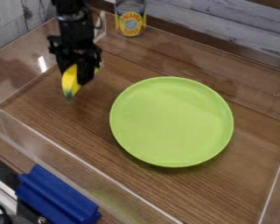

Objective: Put the banana in the green plate

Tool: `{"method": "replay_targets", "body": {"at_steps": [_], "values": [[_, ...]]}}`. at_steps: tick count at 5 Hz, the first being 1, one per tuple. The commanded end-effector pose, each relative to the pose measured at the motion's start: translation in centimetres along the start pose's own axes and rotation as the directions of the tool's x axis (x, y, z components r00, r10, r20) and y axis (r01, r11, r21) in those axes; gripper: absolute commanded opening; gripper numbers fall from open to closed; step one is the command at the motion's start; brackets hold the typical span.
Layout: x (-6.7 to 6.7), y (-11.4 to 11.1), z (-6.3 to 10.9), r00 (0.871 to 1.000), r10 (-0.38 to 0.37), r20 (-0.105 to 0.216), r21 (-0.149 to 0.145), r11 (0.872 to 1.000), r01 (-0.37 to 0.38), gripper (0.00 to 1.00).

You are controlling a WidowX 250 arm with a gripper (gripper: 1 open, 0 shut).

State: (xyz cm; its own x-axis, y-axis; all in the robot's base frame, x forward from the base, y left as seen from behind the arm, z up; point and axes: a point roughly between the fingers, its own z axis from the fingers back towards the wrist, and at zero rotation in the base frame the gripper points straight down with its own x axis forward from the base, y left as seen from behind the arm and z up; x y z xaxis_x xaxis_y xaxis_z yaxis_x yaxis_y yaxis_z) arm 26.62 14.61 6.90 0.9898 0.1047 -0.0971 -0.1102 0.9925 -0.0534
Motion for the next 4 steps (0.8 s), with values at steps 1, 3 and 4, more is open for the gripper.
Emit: {"method": "replay_targets", "body": {"at_steps": [1,3,4], "values": [[0.1,-1.6,5.3,0.995,-0.002,0.098,0.031,1.0,-0.001,0.0],[-1.9,-6.5,9.6,0.992,0.002,0.124,0.011,1.0,-0.003,0.0],[-3.3,-9.4,9.8,0.993,-0.004,0.116,-0.006,1.0,0.005,0.0]]}}
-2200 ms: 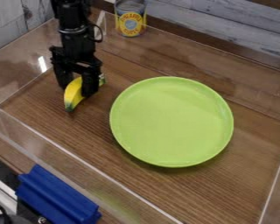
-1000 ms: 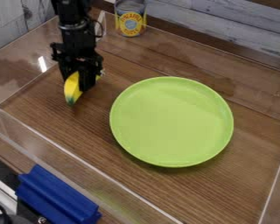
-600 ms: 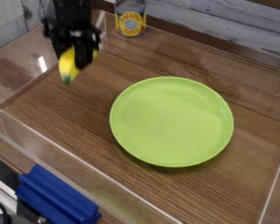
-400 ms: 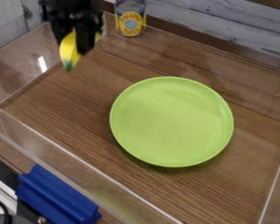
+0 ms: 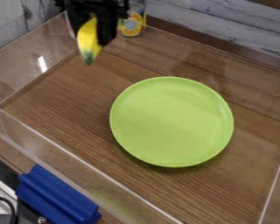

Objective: Put the banana in the green plate

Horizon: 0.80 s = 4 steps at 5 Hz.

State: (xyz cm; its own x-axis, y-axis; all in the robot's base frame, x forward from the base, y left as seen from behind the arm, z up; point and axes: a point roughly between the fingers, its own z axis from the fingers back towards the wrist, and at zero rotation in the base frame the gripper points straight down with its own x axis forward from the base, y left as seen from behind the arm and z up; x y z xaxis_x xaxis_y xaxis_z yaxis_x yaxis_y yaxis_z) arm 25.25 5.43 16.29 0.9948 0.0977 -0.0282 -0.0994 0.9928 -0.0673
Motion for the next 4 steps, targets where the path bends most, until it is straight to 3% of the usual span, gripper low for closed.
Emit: {"method": "replay_targets", "body": {"at_steps": [1,3,4], "values": [[-1.3,-2.9,1.3,0.999,-0.012,0.039,-0.003,1.0,0.012,0.0],[-3.1,-6.3,1.2,0.996,-0.089,0.026,-0.011,0.996,0.089,0.0],[-3.7,-8.4,0.3,0.993,-0.119,0.022,-0.008,0.993,0.119,0.0]]}}
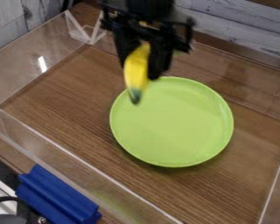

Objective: Put the banana in the green plate

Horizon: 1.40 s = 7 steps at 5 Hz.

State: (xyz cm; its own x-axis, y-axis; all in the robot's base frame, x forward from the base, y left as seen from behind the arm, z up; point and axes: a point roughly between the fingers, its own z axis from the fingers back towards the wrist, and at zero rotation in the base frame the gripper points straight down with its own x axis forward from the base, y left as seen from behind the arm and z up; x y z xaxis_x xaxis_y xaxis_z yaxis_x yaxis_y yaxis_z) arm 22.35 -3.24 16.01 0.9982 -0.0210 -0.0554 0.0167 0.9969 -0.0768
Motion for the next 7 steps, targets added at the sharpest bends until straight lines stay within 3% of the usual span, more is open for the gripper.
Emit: {"method": "replay_targets", "body": {"at_steps": [1,4,7], "values": [[0.0,-1.8,0.0,0.998,-0.01,0.061,0.003,1.0,0.009,0.0],[0.5,-2.4,-3.7,0.997,-0.015,0.07,0.013,1.0,0.014,0.0],[1.9,-0.7,-4.5,0.995,0.025,0.095,-0.023,0.999,-0.023,0.0]]}}
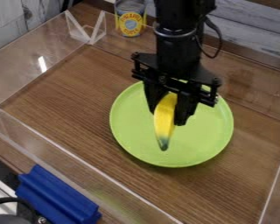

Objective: Put the banana in the green plate

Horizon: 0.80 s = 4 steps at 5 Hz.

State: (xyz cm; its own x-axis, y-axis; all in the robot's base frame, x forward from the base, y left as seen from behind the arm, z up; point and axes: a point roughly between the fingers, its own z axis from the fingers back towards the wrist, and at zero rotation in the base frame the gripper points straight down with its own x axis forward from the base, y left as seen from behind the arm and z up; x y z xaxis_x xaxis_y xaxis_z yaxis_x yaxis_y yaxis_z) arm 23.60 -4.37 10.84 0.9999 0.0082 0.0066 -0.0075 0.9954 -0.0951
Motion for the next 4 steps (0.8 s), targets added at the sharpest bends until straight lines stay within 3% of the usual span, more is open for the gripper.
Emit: {"method": "replay_targets", "body": {"at_steps": [1,4], "values": [[0.36,0.05,0.64,1.0,0.004,0.022,-0.003,1.0,-0.004,1.0],[1.11,-0.48,-0.26,1.0,0.008,0.004,-0.011,1.0,-0.008,1.0]]}}
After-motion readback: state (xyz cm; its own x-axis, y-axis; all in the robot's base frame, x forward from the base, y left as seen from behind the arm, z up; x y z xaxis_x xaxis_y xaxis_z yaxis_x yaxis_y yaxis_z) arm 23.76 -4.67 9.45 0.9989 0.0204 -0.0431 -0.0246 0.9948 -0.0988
